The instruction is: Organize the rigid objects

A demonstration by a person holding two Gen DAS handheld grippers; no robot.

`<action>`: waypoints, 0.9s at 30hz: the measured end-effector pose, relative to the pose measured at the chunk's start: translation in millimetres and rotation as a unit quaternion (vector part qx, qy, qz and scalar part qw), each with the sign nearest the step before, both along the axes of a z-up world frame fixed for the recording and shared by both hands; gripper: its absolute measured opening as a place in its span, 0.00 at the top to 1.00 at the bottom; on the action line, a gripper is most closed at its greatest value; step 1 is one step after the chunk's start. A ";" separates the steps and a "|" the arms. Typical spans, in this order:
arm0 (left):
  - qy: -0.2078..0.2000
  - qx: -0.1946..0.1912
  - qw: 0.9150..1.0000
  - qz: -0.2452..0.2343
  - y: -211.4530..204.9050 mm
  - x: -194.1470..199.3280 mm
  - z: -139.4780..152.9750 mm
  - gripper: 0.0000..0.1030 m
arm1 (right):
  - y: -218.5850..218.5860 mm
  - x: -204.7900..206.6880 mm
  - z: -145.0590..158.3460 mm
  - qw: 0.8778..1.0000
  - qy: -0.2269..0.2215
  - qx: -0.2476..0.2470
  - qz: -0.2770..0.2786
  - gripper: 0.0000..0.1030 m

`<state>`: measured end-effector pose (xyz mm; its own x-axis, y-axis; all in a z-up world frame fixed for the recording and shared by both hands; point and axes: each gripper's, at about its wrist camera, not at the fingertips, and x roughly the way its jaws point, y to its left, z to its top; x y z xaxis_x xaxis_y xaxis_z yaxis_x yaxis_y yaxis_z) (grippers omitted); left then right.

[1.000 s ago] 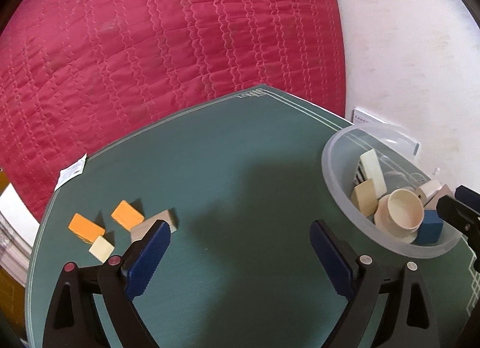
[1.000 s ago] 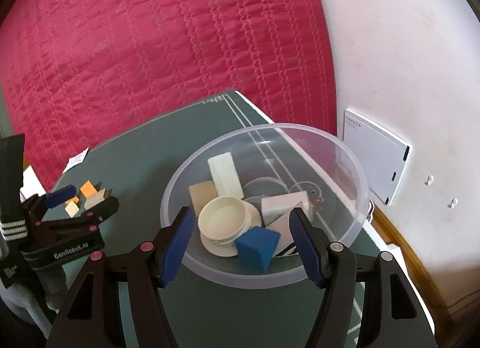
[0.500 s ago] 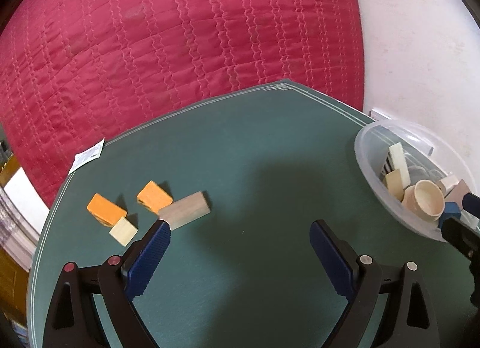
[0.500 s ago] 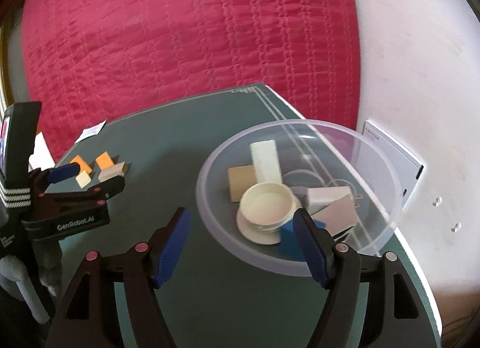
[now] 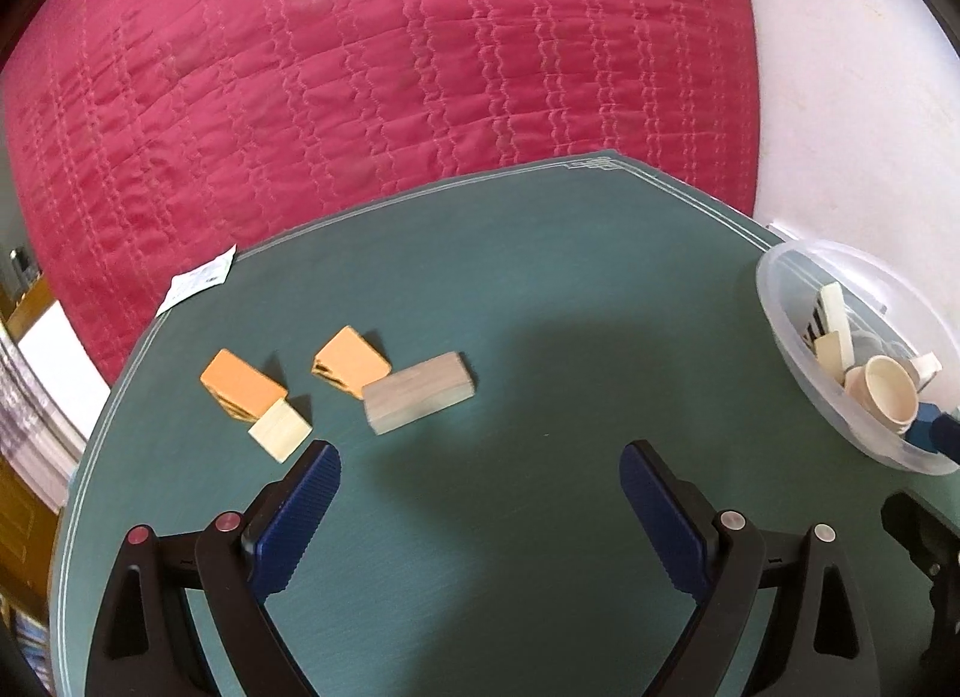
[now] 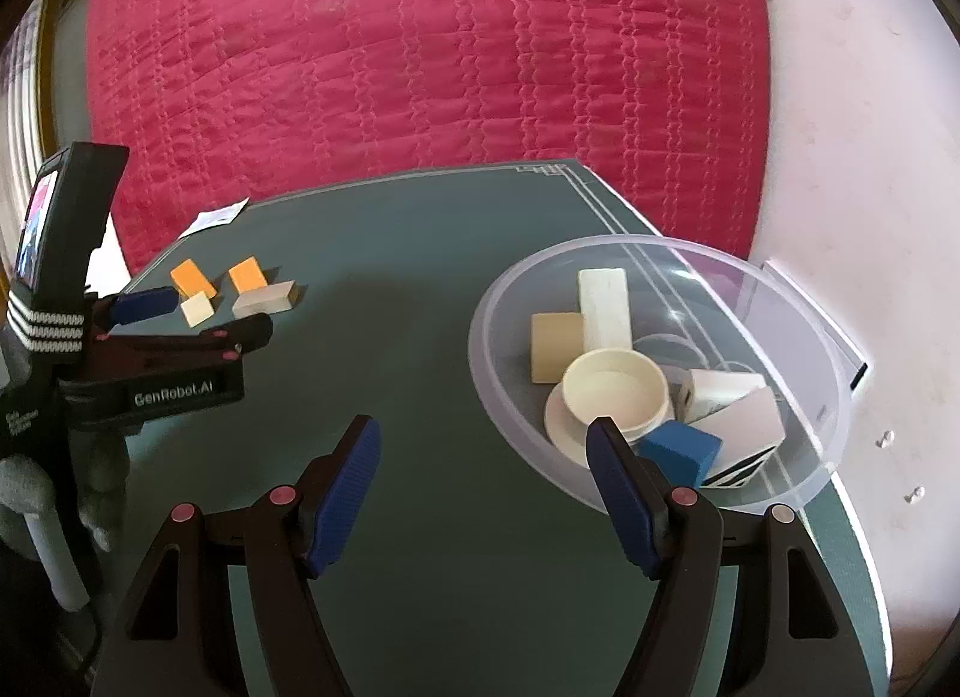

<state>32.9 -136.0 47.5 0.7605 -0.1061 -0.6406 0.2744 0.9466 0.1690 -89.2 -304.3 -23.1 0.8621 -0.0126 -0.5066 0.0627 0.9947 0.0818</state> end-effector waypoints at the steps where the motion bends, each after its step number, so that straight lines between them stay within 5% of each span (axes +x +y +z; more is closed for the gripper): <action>1: 0.001 -0.003 1.000 0.005 3.6 1.5 0.4 0.06 | 1.2 0.5 -0.6 1.000 0.001 0.001 0.003 0.30; 27: 0.067 -0.053 0.984 0.158 114.8 64.8 -12.6 0.06 | 41.6 14.3 -4.9 0.997 0.020 -0.008 0.076 0.29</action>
